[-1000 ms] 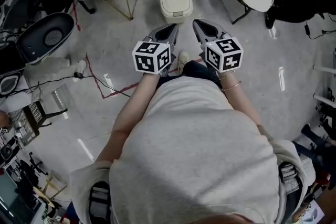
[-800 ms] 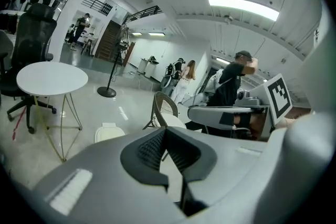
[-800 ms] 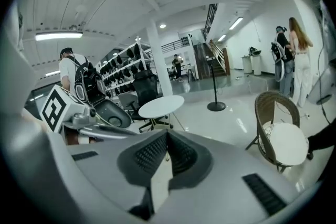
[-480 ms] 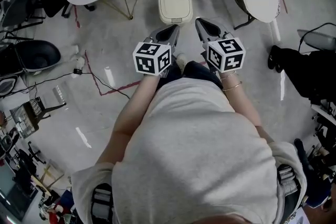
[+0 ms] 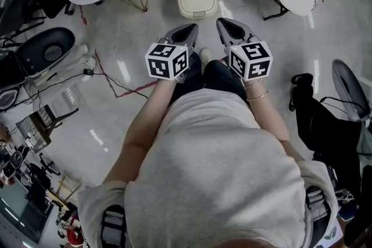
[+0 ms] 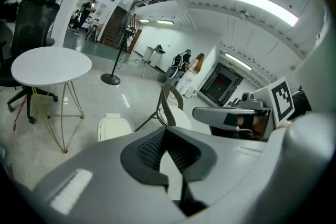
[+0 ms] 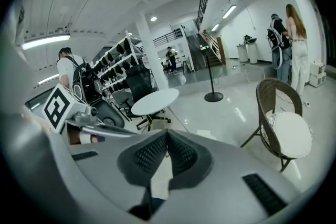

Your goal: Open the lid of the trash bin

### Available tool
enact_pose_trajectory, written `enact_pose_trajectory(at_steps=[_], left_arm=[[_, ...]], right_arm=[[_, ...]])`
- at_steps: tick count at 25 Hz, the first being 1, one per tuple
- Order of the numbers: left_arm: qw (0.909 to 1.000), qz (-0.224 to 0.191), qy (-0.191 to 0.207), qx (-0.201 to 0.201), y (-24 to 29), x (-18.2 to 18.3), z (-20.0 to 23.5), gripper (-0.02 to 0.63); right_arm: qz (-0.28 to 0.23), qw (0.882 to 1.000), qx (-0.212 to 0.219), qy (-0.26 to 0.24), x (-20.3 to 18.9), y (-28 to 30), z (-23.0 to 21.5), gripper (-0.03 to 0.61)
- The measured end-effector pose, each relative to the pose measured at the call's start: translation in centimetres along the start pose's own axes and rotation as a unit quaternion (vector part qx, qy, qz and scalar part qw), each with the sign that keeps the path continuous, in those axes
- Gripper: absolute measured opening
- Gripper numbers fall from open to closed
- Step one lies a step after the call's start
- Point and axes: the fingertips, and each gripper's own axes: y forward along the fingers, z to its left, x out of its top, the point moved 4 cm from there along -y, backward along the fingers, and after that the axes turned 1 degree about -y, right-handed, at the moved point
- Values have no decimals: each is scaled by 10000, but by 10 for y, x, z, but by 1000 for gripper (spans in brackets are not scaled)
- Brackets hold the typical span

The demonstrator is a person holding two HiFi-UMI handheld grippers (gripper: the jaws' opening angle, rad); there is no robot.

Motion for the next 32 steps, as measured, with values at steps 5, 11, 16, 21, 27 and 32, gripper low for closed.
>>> enact_pose_trajectory(at_steps=[5,11,16,21,27,32], left_arm=[[9995,226,-193,-124,4,11,50,6],[9973,641,66,-350,68,-22,-148,6],[9963,617,-15,-595,-47,144,-414,6],[9953,544,114,-792,-185,316,-597,6],[9951,738,165,-639,-160,288,-580,6],[9953,786,51,-564,-125,265,-555,6]], right_arm=[[234,9997,-70,100,-1,50,7,6],[203,9984,-409,326,-24,-138,-93,6],[498,9949,-861,-157,187,-415,-69,6],[707,9892,-1264,-233,390,-614,1,6],[668,9896,-1262,-187,362,-601,-20,6],[811,9869,-1387,-114,334,-578,-55,6]])
